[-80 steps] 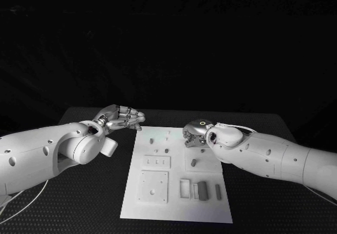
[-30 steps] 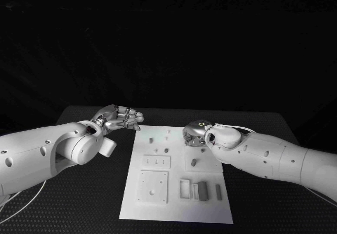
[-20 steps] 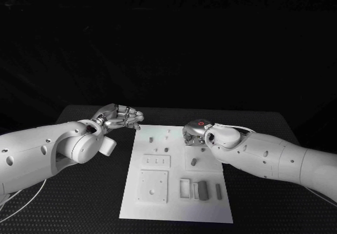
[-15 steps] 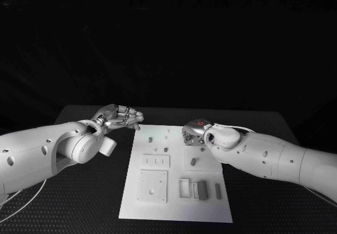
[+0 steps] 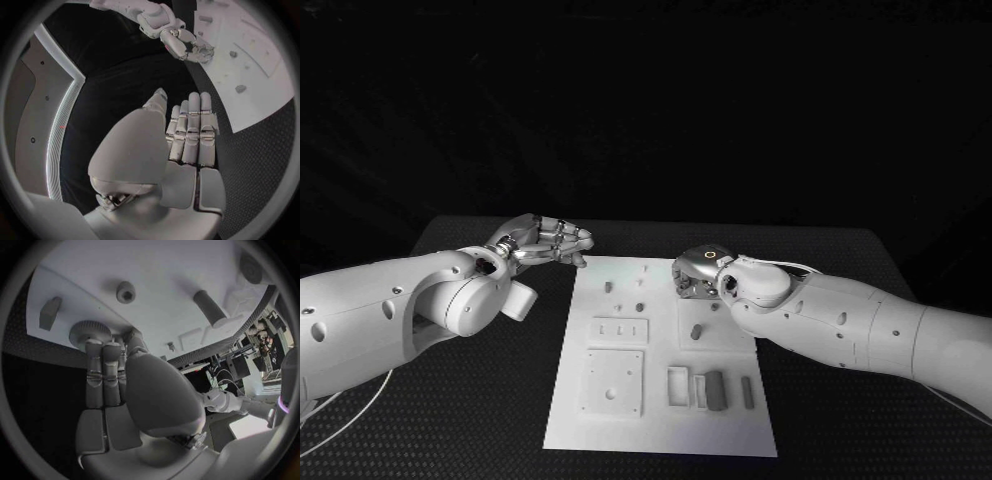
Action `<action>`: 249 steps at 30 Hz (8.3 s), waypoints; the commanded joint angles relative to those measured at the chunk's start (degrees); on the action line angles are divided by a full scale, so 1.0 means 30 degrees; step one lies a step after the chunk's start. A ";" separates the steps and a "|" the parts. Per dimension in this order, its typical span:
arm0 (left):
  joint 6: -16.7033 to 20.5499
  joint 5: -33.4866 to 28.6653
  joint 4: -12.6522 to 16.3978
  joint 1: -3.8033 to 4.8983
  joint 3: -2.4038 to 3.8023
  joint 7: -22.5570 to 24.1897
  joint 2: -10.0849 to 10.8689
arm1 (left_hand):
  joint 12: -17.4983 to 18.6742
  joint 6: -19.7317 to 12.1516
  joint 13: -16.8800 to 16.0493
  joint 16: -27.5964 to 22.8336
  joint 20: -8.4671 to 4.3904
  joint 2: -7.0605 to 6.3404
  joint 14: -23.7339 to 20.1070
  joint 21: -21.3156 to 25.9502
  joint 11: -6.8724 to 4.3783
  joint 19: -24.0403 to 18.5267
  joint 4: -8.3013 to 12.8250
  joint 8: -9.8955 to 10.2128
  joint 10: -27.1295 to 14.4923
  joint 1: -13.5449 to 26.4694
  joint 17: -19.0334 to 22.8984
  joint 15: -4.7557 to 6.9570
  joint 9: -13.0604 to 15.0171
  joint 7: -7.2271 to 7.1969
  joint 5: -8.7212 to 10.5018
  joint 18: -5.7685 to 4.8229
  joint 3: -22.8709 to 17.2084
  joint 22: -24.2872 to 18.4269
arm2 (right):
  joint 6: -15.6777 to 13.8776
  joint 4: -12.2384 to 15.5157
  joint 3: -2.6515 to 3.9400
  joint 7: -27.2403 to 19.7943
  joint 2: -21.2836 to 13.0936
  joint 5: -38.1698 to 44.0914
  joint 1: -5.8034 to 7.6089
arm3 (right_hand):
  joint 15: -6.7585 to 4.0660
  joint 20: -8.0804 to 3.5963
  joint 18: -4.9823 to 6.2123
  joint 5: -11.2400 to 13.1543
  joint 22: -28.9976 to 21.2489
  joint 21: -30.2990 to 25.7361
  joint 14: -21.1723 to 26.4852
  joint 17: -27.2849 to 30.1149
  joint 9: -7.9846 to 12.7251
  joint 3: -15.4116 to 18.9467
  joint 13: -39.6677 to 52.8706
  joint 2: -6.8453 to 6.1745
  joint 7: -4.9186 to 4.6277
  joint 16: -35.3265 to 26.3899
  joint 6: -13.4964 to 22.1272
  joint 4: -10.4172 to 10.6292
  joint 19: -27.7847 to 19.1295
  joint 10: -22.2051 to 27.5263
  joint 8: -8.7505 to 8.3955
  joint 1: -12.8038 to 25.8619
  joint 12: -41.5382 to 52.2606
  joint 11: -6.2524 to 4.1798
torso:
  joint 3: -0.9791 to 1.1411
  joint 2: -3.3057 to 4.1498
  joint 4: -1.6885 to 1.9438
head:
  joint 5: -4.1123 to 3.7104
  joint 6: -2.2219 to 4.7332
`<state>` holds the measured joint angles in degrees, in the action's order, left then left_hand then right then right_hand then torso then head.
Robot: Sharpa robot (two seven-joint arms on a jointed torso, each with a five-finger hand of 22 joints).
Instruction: Assemble the parts on the task board
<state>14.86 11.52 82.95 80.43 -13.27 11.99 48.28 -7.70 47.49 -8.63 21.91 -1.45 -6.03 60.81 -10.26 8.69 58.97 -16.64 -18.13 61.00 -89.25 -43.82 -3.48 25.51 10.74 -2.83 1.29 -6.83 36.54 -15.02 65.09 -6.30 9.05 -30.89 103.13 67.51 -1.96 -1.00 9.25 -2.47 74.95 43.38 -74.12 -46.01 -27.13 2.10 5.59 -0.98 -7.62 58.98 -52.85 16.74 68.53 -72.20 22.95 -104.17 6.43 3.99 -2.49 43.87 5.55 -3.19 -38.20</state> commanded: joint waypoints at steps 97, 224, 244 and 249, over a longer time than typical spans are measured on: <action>-0.0076 0.0072 -0.0085 0.0060 0.0055 0.0159 -0.0374 | 0.0244 -0.0014 0.0003 -0.0240 -0.0156 -0.0010 0.0148 0.0201 0.0068 0.0036 0.0015 0.0134 0.0068 0.0155 -0.0201 -0.0048 -0.0025 0.0016 -0.0057 0.0154 0.0128 -0.0042 | -0.1151 -0.3055 0.1514 0.0685 0.3550 0.0389 0.0274 | -0.0273 -0.0275 0.1915 -0.0064 0.0421 0.0572 0.0054 -0.0230 -0.0057 -0.0605 0.0099 -0.0302 0.0109 0.0366 -0.0462 0.0021 -0.0128 -0.0457 0.0024 0.0184 -0.0017 -0.0103 | -0.0114 0.0122 0.0141 | 0.0139 0.0534; -0.0063 0.0072 0.0012 0.0504 0.0055 0.0002 -0.0693 | 0.0370 0.0000 -0.0013 -0.0424 -0.0192 -0.0064 0.0186 0.0301 0.0076 0.0071 0.0011 0.0174 0.0107 0.0180 -0.0367 -0.0045 -0.0025 0.0018 -0.0052 0.0091 0.0152 -0.0050 | -0.0937 -0.4939 0.1472 0.1542 0.5277 -0.0688 0.0111 | 0.0134 -0.0319 0.1915 -0.0061 0.0282 0.0908 0.0155 -0.0267 -0.0079 -0.1821 -0.0055 -0.1739 -0.0492 0.0435 0.0852 0.0018 -0.0206 0.0529 -0.0893 0.3338 -0.0822 0.0327 | -0.0148 0.0208 0.0069 | 0.0529 0.0335; 0.0029 0.0072 -0.0105 0.0542 0.0049 0.0018 -0.0449 | 0.0390 -0.0001 -0.0014 -0.0453 -0.0194 -0.0073 0.0190 0.0316 0.0079 0.0075 0.0011 0.0181 0.0109 0.0178 -0.0392 -0.0046 -0.0026 0.0020 -0.0052 0.0085 0.0152 -0.0051 | -0.3200 -0.3601 0.1470 0.0463 0.4030 -0.2127 0.0122 | 0.0164 -0.0363 0.1890 -0.0061 0.0301 0.0991 0.0086 -0.0272 -0.0030 -0.1475 -0.0031 -0.2724 -0.0767 0.0491 0.1522 0.0033 -0.0130 0.0565 -0.1222 0.4636 -0.0778 0.0353 | -0.0107 0.0202 -0.0010 | 0.0537 0.0476; 0.0056 0.0072 -0.0210 0.0557 0.0051 0.0026 -0.0341 | 0.0394 -0.0001 -0.0015 -0.0459 -0.0195 -0.0086 0.0191 0.0320 0.0079 0.0075 0.0012 0.0183 0.0110 0.0177 -0.0397 -0.0046 -0.0026 0.0020 -0.0051 0.0084 0.0155 -0.0051 | -0.3543 -0.2306 0.1516 -0.0385 0.3034 -0.3830 0.0499 | 0.0228 -0.0395 0.1908 -0.0051 0.0263 0.0960 0.0171 -0.0244 0.0048 -0.1352 -0.0065 -0.3433 -0.1076 0.0442 0.2244 0.0040 -0.0161 0.0778 -0.1565 0.5372 -0.0859 0.0416 | -0.0080 0.0172 -0.0064 | 0.0554 0.0638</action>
<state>14.95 11.62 82.31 82.00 -13.18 11.68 47.25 -6.86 47.49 -8.64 20.81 -1.63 -6.03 60.92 -9.60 8.68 59.18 -16.52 -17.92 61.01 -89.25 -44.92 -3.59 25.53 10.74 -2.83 0.87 -6.71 36.45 -23.03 57.59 -1.87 11.09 -21.47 96.24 68.63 -1.34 -1.94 9.24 -2.39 74.95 46.22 -73.50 -46.72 -26.99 -2.36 5.39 -11.35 -10.10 60.27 -46.82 16.81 68.19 -69.76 18.27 -88.04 3.96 5.32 -2.78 44.46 5.52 -1.56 -36.51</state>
